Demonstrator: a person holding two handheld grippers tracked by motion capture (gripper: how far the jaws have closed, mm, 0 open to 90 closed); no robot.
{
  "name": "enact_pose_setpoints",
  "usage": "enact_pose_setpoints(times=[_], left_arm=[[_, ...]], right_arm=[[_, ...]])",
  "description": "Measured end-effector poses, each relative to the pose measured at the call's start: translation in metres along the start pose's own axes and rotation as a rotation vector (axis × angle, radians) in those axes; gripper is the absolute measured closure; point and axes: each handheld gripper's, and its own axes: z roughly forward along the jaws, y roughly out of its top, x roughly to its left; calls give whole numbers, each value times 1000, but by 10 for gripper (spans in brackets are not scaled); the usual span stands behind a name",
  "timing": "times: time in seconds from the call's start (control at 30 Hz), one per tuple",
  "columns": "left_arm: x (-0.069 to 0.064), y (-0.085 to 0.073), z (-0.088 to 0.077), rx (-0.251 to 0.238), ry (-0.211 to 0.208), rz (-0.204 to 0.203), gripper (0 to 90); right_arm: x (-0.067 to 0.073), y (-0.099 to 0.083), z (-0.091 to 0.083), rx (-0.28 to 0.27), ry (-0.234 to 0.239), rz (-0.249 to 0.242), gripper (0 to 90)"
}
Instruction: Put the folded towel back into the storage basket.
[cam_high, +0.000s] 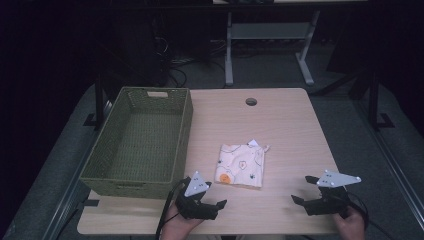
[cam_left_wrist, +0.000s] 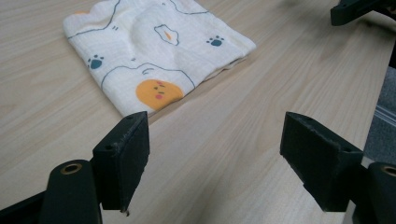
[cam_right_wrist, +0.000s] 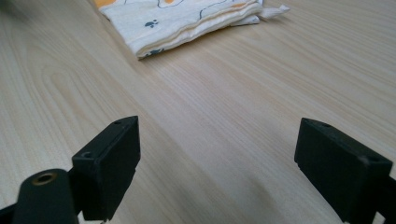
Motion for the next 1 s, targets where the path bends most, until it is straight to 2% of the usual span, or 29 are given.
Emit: enact_pose_setpoints(times=[0.17, 0.27, 0.37, 0.63, 0.77, 0.9, 1.0], left_arm=[[4, 0, 0, -9, -12, -25, 241], [5, -1, 3, 14, -7, -13, 241], [6, -1, 4, 5, -15, -24, 236], [3, 5, 3, -2, -8, -7, 236], [1, 5, 5, 8, -17, 2, 236], [0, 11, 9, 27, -24, 32, 236], [-1, 12, 9, 14, -32, 17, 235]], right_arm=[[-1, -1, -2, -17, -5, 10, 137], [-2, -2, -3, -11, -4, 14, 137], [-4, -2, -2, -8, -3, 9, 137], [-2, -1, 0, 4, 2, 3, 137], [0, 0, -1, -8, 3, 1, 137], [1, 0, 1, 2, 0, 4, 137], [1, 1, 4, 0, -1, -1, 137]])
